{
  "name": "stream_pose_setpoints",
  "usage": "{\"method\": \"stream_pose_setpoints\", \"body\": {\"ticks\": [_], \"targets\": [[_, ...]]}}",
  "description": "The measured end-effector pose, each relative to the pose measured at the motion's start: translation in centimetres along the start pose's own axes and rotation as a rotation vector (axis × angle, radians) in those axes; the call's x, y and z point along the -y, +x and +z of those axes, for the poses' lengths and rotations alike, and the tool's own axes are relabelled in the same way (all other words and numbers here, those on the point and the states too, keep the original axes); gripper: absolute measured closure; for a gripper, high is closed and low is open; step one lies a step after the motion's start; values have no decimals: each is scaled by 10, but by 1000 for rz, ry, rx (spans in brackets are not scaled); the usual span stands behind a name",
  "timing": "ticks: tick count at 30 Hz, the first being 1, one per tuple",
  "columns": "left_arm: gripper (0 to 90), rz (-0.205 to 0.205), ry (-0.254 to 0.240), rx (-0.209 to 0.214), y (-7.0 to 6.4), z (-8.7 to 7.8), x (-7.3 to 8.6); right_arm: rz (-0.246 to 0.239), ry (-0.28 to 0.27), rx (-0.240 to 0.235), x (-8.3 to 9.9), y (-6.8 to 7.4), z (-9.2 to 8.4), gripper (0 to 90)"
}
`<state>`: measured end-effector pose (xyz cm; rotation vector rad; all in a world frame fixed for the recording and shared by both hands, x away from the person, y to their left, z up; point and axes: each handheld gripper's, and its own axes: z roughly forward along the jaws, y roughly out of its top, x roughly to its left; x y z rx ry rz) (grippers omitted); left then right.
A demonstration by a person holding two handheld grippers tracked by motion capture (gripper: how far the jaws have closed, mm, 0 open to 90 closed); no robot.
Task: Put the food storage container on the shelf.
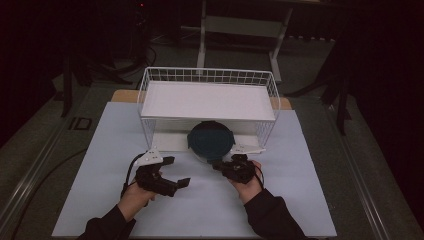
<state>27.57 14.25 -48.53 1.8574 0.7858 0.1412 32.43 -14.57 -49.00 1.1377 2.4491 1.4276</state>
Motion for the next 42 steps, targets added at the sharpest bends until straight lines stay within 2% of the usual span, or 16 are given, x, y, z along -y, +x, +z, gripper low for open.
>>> {"method": "stream_pose_setpoints", "body": {"ticks": [6, 9, 17, 24, 28, 42], "targets": [[0, 36, 43, 8, 1, 1, 8, -2, 6, -9, -2, -3, 7, 893], [0, 35, 51, 2, 2, 0, 10, -9, 8, -9, -3, -3, 9, 897], [0, 41, 49, -5, 2, 1, 12, -3, 14, -4, -8, -6, 15, 897], [0, 44, 55, -1, 1, 3, 13, -1, 24, 18, -10, -11, 24, 898], [0, 40, 51, -1, 2, 3, 13, 14, 16, 31, -13, -15, 28, 897], [0, 41, 49, 5, 1, 4, 15, 19, -6, 65, -26, -26, 41, 897]]}}
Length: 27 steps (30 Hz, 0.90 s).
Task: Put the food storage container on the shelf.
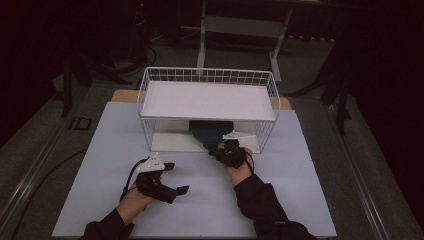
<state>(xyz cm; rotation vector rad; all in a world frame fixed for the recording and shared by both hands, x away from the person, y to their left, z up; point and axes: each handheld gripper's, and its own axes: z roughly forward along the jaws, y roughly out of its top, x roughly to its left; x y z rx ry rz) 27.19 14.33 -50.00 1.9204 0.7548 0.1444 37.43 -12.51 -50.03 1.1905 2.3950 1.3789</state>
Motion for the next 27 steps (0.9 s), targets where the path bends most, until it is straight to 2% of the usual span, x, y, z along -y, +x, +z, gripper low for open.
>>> {"method": "stream_pose_setpoints", "body": {"ticks": [5, 9, 11, 13, 16, 18, 22, 25, 27], "targets": [[0, -1, 0, 3, 0, 0, 0, 9, -6, 16, -3, -4, 2, 897], [0, 3, 2, 5, -1, 1, 0, 4, -14, 11, -4, -3, 2, 895], [0, 5, 6, 4, -1, 1, 0, 19, -18, -2, -3, -2, 1, 892], [0, 4, 4, 8, -2, 1, 0, 4, -15, -4, -2, 1, -2, 865], [0, 8, 1, 11, -2, 0, -1, -25, -19, -2, 0, 6, -7, 761], [0, 9, 0, 9, -3, 0, -1, -37, -35, -5, 2, 9, -13, 632], [0, 10, 0, 10, -3, 0, -1, -33, -70, -21, 6, 13, -24, 338], [0, 12, 0, 14, -4, 0, -1, -23, -82, -46, 9, 11, -30, 172], [0, 12, 0, 20, -5, 0, -2, -9, -81, -74, 12, 10, -34, 163]]}}
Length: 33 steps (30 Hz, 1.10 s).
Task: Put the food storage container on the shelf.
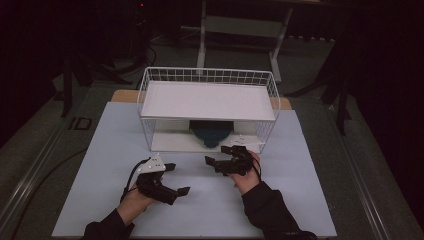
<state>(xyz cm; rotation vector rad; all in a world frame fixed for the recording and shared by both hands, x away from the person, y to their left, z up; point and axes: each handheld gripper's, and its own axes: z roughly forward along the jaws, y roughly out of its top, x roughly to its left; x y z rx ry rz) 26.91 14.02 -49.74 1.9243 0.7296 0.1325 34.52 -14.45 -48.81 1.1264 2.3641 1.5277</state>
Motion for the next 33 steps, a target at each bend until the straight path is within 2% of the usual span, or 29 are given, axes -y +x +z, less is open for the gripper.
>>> {"method": "stream_pose_setpoints", "body": {"ticks": [5, 11, 18, 22, 27, 33], "targets": [[0, 9, 4, 5, -1, 0, 1, -2, -1, -21, 9, 0, -11, 150], [0, 13, 7, 8, -2, -1, 0, -29, -27, -1, 16, 1, -30, 155], [0, 11, -2, 14, -4, -4, 0, -47, -32, 13, 26, 2, -51, 155], [0, 14, -2, 13, -5, -5, 0, -58, -44, 1, 33, 2, -62, 156], [0, 14, 0, 12, -5, -7, 1, -52, -37, 2, 38, 2, -70, 155], [0, 16, 3, 18, -5, -7, 2, -51, -63, 28, 47, 1, -91, 156]]}}
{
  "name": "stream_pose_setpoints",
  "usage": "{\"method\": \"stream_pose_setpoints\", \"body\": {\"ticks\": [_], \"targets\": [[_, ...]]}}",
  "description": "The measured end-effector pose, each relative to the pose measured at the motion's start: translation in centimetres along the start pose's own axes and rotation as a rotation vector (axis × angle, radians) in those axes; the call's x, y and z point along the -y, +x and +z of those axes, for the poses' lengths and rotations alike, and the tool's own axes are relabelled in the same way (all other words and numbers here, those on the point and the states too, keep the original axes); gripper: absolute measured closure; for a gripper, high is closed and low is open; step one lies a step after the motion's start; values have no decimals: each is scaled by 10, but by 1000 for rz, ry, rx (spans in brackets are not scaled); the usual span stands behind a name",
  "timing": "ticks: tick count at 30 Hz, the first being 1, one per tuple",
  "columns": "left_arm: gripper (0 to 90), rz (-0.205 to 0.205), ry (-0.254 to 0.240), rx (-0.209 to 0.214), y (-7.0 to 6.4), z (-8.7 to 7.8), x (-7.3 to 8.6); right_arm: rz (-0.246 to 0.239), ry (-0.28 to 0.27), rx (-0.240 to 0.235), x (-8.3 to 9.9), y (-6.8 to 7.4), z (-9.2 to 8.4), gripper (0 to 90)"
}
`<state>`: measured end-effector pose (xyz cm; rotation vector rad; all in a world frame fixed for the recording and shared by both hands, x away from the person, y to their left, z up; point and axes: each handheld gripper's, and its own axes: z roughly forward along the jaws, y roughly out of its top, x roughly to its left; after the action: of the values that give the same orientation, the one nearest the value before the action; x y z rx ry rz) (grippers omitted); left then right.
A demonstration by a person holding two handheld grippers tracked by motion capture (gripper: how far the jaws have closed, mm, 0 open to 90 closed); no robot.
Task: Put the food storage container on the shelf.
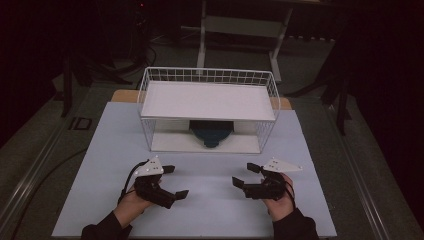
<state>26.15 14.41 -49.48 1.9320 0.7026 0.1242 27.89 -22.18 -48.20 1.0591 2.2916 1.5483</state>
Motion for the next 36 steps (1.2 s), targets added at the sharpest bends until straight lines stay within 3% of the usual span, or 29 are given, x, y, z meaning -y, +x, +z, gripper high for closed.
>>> {"method": "stream_pose_setpoints", "body": {"ticks": [15, 23, 30, 36], "targets": [[0, 7, -3, 5, -1, 1, 0, 1, 22, 53, 29, -10, -33, 156], [0, 13, -5, 2, -2, 0, 0, -20, 28, 73, 37, -18, -37, 159], [0, 38, 10, 5, -4, 4, 0, 1, 36, 69, 39, -22, -34, 159], [0, 31, 0, 9, -3, 3, 0, 22, 37, 71, 40, -25, -34, 159]]}}
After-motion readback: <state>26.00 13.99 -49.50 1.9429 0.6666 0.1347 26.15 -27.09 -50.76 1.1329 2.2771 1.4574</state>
